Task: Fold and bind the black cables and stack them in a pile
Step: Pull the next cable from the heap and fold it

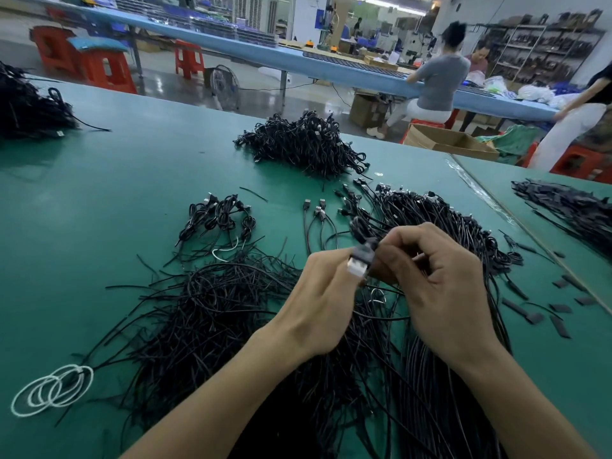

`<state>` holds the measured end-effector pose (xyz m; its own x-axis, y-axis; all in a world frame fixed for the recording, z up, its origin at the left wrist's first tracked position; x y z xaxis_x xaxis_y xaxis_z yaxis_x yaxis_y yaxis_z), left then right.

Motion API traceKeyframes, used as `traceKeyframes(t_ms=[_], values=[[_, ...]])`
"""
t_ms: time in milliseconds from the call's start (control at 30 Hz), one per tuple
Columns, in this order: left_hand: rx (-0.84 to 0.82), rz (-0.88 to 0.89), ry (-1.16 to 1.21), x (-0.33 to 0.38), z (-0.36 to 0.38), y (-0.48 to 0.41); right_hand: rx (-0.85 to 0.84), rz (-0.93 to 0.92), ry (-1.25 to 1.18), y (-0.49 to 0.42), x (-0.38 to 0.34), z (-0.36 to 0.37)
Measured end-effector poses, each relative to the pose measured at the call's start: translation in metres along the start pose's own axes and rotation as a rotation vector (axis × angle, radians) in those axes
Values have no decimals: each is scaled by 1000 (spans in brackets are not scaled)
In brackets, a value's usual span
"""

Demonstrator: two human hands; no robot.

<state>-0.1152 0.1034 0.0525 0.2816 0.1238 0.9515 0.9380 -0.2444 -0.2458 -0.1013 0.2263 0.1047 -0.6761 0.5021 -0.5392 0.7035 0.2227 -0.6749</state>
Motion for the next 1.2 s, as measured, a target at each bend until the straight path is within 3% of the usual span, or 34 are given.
traceKeyframes(t_ms=[200,300,467,667,867,1000,1200], values=[[-101,-378,297,-14,4,-8,9,-16,75,7,9,2],[-163,-513,332,-22,0,-10,-38,-92,153,10,8,7],[-209,-398,280,-23,-15,-14,-86,-97,168,8,11,11],[-86,-150,0,-15,-37,-21,-32,166,-18,17,33,17],[-122,-363,146,-30,-31,-18,24,105,-20,12,24,14],[-204,-361,162,-30,-30,-18,-33,-7,36,9,12,15],[-369,-402,234,-27,-26,-13,-71,3,83,11,11,19]])
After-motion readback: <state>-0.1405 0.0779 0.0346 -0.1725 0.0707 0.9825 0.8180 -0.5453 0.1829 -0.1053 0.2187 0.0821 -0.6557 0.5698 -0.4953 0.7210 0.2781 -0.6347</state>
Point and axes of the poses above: each hand's wrist, its own y-axis away from the middle knuckle, its own z-axis out of the palm, x = y × z, the point moved 6 cm from there along -y, towards the middle knuckle, and after that the axes turned 9 degrees about -z, right-handed, at the moved point
